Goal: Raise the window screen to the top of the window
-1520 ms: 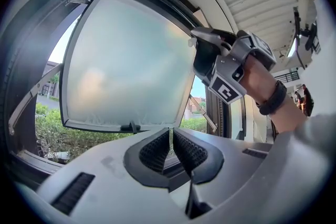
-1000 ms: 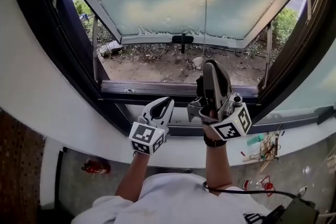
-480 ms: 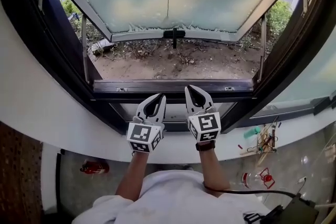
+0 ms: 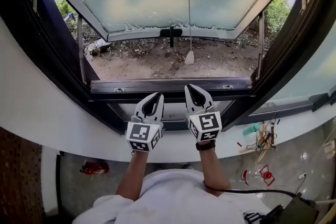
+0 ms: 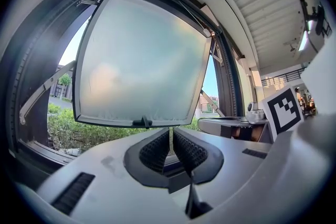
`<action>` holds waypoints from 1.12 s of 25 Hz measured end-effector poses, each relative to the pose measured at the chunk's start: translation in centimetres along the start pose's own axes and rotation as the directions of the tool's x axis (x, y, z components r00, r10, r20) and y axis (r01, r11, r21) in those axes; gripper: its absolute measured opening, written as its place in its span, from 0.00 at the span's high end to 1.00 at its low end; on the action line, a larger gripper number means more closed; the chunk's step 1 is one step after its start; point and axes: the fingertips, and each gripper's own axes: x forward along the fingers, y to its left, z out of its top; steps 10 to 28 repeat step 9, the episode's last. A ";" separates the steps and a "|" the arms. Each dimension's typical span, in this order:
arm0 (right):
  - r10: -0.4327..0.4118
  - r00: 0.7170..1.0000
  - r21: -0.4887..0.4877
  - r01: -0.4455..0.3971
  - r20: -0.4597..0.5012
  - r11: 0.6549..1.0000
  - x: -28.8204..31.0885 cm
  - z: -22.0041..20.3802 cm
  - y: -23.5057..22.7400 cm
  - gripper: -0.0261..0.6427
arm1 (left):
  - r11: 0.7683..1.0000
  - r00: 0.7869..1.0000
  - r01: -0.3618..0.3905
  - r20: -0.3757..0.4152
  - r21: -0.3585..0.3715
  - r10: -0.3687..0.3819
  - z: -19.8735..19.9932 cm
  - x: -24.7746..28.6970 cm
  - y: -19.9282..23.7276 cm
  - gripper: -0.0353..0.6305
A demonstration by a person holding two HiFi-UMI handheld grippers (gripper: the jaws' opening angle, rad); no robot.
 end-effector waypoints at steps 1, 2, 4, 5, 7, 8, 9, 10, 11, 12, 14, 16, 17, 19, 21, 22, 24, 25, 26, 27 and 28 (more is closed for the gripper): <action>-0.001 1.000 0.001 0.001 0.000 1.000 0.0 0.0 0.0 0.96 | 1.000 1.000 0.003 -0.001 0.001 -0.003 0.0 0.0 0.0 0.91; -0.002 1.000 0.003 0.002 0.000 1.000 0.0 -0.1 0.0 0.96 | 1.000 1.000 0.005 -0.002 0.002 -0.005 -0.1 0.0 0.0 0.91; -0.004 1.000 0.001 0.004 -0.003 1.000 0.0 -0.3 0.0 0.96 | 1.000 1.000 0.008 -0.005 0.004 -0.008 -0.2 0.0 -0.1 0.91; -0.006 1.000 -0.005 0.006 -0.006 1.000 0.0 -0.4 0.0 0.96 | 1.000 1.000 0.009 -0.007 0.004 -0.009 -0.2 0.0 -0.1 0.91; -0.007 1.000 -0.017 0.007 -0.015 1.000 0.0 -0.6 0.0 0.96 | 1.000 1.000 0.008 -0.009 0.003 -0.008 -0.3 0.0 0.0 0.91; -0.006 1.000 -0.021 0.006 -0.020 1.000 0.1 -0.7 0.1 0.96 | 1.000 1.000 0.008 -0.010 0.002 -0.008 -0.3 0.0 0.0 0.91; -0.005 1.000 -0.025 0.004 -0.025 1.000 0.1 -0.9 0.1 0.96 | 1.000 1.000 0.008 -0.011 0.001 -0.008 -0.3 0.0 0.1 0.91; -0.005 1.000 -0.025 0.004 -0.025 1.000 0.1 -0.9 0.1 0.96 | 1.000 1.000 0.008 -0.011 0.001 -0.008 -0.3 0.0 0.1 0.91; -0.005 1.000 -0.025 0.004 -0.025 1.000 0.1 -0.9 0.1 0.96 | 1.000 1.000 0.008 -0.011 0.001 -0.008 -0.3 0.0 0.1 0.91; -0.005 1.000 -0.025 0.004 -0.025 1.000 0.1 -0.9 0.1 0.96 | 1.000 1.000 0.008 -0.011 0.001 -0.008 -0.3 0.0 0.1 0.91; -0.005 1.000 -0.025 0.004 -0.025 1.000 0.1 -0.9 0.1 0.96 | 1.000 1.000 0.008 -0.011 0.001 -0.008 -0.3 0.0 0.1 0.91; -0.005 1.000 -0.025 0.004 -0.025 1.000 0.1 -0.9 0.1 0.96 | 1.000 1.000 0.008 -0.011 0.001 -0.008 -0.3 0.0 0.1 0.91; -0.005 1.000 -0.025 0.004 -0.025 1.000 0.1 -0.9 0.1 0.96 | 1.000 1.000 0.008 -0.011 0.001 -0.008 -0.3 0.0 0.1 0.91; -0.005 1.000 -0.025 0.004 -0.025 1.000 0.1 -0.9 0.1 0.96 | 1.000 1.000 0.008 -0.011 0.001 -0.008 -0.3 0.0 0.1 0.91; -0.005 1.000 -0.025 0.004 -0.025 1.000 0.1 -0.9 0.1 0.96 | 1.000 1.000 0.008 -0.011 0.001 -0.008 -0.3 0.0 0.1 0.91; -0.005 1.000 -0.025 0.004 -0.025 1.000 0.1 -0.9 0.1 0.96 | 1.000 1.000 0.008 -0.011 0.001 -0.008 -0.3 0.0 0.1 0.91; -0.005 1.000 -0.025 0.004 -0.025 1.000 0.1 -0.9 0.1 0.96 | 1.000 1.000 0.008 -0.011 0.001 -0.008 -0.3 0.0 0.1 0.91; -0.005 1.000 -0.025 0.004 -0.025 1.000 0.1 -0.9 0.1 0.96 | 1.000 1.000 0.008 -0.011 0.001 -0.008 -0.3 0.0 0.1 0.91; -0.005 1.000 -0.025 0.004 -0.025 1.000 0.1 -0.9 0.1 0.96 | 1.000 1.000 0.008 -0.011 0.001 -0.008 -0.3 0.0 0.1 0.91; -0.005 1.000 -0.025 0.004 -0.025 1.000 0.1 -0.9 0.1 0.96 | 1.000 1.000 0.008 -0.011 0.001 -0.008 -0.3 0.0 0.1 0.91; -0.005 1.000 -0.025 0.004 -0.025 1.000 0.1 -0.9 0.1 0.96 | 1.000 1.000 0.008 -0.011 0.001 -0.008 -0.3 0.0 0.1 0.91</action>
